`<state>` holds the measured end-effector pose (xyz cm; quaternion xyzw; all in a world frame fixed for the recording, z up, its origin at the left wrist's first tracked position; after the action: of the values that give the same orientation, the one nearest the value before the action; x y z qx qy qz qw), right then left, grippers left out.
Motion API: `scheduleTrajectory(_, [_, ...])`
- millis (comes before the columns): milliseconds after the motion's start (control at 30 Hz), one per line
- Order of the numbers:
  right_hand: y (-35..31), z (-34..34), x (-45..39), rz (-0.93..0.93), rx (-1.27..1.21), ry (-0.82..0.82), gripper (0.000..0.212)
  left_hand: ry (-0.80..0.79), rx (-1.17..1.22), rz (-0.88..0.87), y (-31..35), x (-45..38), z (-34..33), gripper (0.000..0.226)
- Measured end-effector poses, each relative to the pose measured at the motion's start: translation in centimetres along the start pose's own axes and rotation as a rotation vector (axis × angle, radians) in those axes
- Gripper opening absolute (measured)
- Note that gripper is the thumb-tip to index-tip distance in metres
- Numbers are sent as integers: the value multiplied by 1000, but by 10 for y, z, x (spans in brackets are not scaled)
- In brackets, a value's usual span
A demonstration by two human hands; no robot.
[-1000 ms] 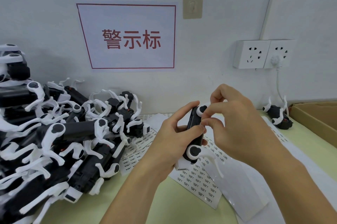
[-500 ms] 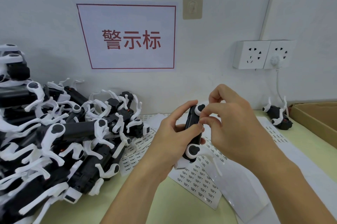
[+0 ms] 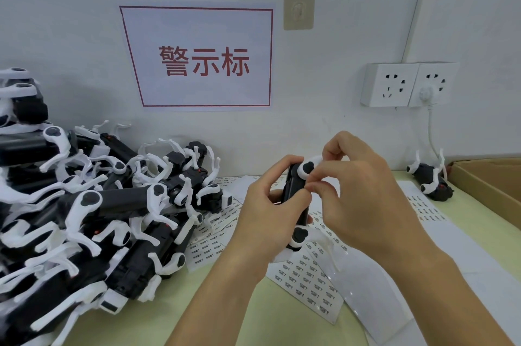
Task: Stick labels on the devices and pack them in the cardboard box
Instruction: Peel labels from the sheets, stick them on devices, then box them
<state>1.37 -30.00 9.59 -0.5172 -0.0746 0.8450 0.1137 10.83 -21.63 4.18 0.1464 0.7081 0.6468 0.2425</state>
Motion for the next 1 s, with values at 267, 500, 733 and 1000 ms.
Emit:
scheduleTrajectory(267, [-2, 0, 0, -13, 56, 84, 10, -11, 18, -3, 6, 0, 3, 42])
scheduleTrajectory(500, [-5, -3, 2, -10, 111, 179, 11, -22, 27, 1, 10, 2, 5, 39])
scheduleTrajectory(733, [9, -16, 4, -287, -250, 138, 21, 18, 36, 27, 13, 0, 12, 45])
scheduleTrajectory(1000, [11, -10, -1, -303, -342, 112, 36, 55, 25, 31, 12, -1, 15, 46])
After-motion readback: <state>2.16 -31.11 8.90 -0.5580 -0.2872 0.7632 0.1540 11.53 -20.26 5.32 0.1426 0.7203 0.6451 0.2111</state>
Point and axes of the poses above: each hand's wrist, its own x-axis away from the middle knuckle, its own z-axis out of the back of the hand, y = z × x, the point moved 4 cm from there along -x, towards the middle knuckle, and after that the axes turned 15 degrees about y, right-handed, at the moved point
